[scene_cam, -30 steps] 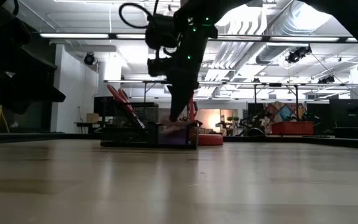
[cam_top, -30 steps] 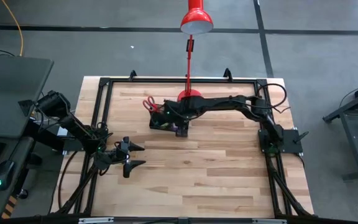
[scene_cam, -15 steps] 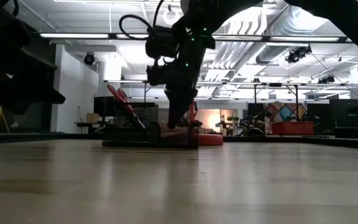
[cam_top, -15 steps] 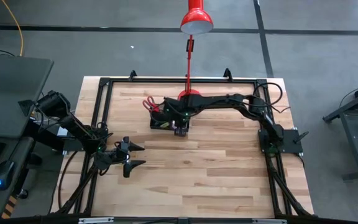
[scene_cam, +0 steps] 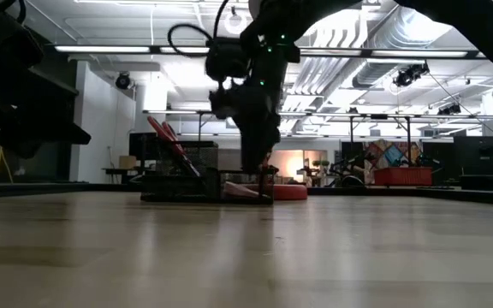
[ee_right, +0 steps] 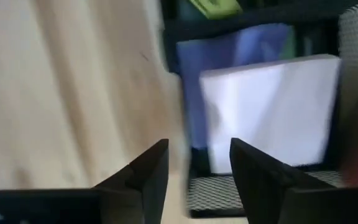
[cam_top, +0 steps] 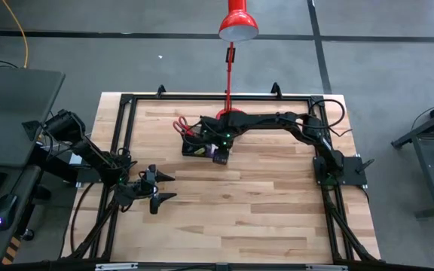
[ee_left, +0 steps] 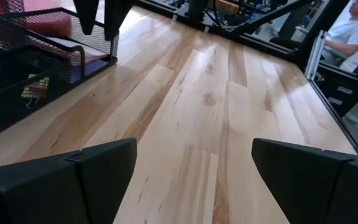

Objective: Pick and place office supplies into organizer
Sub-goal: Return to Home Position

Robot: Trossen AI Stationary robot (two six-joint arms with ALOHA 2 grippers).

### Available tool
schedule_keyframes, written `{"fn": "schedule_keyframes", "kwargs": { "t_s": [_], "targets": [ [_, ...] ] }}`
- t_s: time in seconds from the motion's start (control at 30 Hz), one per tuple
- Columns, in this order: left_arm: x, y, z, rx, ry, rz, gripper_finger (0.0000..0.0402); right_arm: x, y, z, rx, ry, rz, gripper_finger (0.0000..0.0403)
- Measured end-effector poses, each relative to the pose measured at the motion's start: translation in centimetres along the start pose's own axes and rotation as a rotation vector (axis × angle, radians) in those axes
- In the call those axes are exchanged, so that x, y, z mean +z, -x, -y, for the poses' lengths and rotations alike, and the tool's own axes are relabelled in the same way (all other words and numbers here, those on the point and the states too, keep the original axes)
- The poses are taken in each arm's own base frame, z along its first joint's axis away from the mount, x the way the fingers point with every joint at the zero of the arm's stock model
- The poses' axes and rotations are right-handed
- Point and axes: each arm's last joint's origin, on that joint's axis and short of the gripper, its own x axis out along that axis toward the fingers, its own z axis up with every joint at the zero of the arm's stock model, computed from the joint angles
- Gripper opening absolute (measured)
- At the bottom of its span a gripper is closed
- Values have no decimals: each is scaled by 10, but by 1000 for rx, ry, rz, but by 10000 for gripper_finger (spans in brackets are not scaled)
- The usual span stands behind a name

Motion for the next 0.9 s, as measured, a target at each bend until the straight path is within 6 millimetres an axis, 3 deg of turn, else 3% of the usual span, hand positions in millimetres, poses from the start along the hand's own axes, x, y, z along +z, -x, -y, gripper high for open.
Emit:
{"fn": "schedule_keyframes", "kwargs": {
  "t_s": [0.13, 0.37, 0.57, 0.73, 0.9],
  "targets": [
    [0, 0, 0, 11, -12, 7, 312, 6, 3, -20, 64, -54, 76, 164],
    [1, 0, -1, 22, -8, 18, 312, 6, -1, -89, 266, 219, 140, 165],
    [1, 0, -1, 28, -1, 24, 312, -8, 37, -127, 350, 371, 249, 165],
    [1, 0, 0, 3, 23, 11, 312, -46, 63, -134, 331, 372, 385, 166],
    [1, 0, 0, 6, 34, 13, 312, -108, 75, -140, 367, 357, 618, 167]
  ]
}}
